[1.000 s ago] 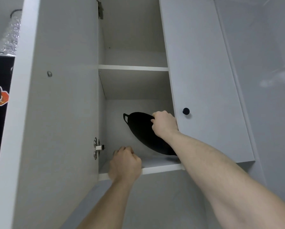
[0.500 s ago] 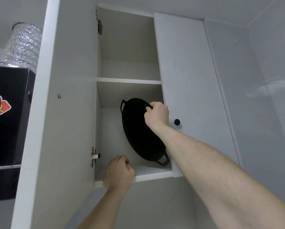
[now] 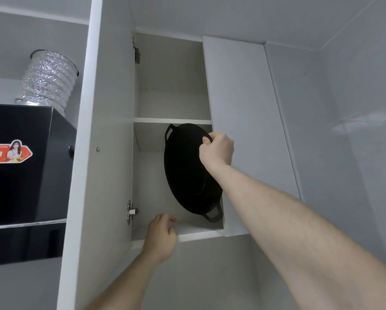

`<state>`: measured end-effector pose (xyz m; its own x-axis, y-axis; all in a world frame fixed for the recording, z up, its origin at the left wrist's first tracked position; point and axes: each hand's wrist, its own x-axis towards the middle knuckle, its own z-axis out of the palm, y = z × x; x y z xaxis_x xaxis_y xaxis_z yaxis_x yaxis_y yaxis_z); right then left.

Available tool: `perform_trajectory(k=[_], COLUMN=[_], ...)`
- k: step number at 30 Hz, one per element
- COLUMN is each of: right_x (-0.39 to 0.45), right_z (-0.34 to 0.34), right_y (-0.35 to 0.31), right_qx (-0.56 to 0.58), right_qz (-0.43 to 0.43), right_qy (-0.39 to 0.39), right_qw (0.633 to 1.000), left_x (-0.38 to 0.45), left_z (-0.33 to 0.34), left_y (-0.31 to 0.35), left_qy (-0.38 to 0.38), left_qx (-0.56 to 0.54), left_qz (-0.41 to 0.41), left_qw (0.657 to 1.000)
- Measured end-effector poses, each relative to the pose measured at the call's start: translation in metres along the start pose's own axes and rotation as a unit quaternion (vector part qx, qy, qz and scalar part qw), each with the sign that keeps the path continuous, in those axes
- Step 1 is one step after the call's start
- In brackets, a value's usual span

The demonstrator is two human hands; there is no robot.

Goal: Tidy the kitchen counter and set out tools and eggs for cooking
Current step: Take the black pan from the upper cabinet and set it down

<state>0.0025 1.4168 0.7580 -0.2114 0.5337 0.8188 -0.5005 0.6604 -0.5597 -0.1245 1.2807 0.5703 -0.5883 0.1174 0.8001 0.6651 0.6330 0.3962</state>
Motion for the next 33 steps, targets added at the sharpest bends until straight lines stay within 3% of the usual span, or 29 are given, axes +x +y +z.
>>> perform_trajectory(k=[8,14,17,21,24,28,33], right_x=[-0.012,-0.017,-0.025,-0.037,-0.045,-0.058,-0.087], right_z=[-0.036,-0.062,-0.072,-0.086,-0.098,-0.114,-0.144], right_y=[-0.018,-0.030,-0.038,-0.050,-0.062,-0.081,-0.111], right_qx=[-0.009,-0.049,-0.062,-0.073,-0.067,-0.081,-0.137], right_qz=[-0.005,-0.017,-0.026,-0.033,-0.024,-0.017,-0.029], right_qy=[0.010,0.027,0.036,0.050,0.063,0.069,0.049], right_qw=[1.000,0.998,0.997,0.996,0.995,0.994,0.989], left_x=[-0.066,-0.113,-0.119,-0.114,-0.107,-0.109,-0.128], left_z=[-0.050,-0.121,-0.167,-0.227,-0.262,-0.282,-0.284], left_y=[0.061,0.118,0.138,0.145,0.130,0.098,0.070], left_qy=[0.003,0.042,0.074,0.127,0.137,0.070,0.022], left_qx=[0.027,0.080,0.087,0.104,0.127,0.146,0.057], left_qz=[0.130,0.286,0.324,0.321,0.270,0.195,0.174], left_qw=[0.991,0.954,0.939,0.933,0.945,0.967,0.983])
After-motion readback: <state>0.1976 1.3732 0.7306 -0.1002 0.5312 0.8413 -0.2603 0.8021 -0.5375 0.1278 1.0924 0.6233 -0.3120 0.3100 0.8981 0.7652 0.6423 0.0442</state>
